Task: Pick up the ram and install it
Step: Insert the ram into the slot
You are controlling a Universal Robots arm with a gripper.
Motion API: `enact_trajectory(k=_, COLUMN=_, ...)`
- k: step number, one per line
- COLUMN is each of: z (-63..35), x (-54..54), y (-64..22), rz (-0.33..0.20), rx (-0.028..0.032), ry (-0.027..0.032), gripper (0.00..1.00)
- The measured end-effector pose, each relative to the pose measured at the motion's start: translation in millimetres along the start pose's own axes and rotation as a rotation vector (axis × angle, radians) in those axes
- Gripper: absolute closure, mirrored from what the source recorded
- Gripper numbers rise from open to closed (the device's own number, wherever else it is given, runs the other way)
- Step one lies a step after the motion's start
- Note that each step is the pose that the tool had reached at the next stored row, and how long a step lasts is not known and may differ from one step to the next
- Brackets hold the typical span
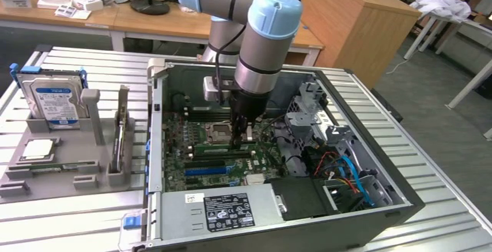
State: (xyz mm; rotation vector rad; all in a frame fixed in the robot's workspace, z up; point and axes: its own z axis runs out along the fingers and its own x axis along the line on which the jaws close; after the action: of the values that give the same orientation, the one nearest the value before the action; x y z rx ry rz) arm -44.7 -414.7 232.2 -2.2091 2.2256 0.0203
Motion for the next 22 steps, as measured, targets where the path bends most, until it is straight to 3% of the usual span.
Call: enact_trajectory(k=22, z=3.0, x=0.0, y=0.2, rz=0.0, rx=0.0, ry=-0.0001, gripper=0.88)
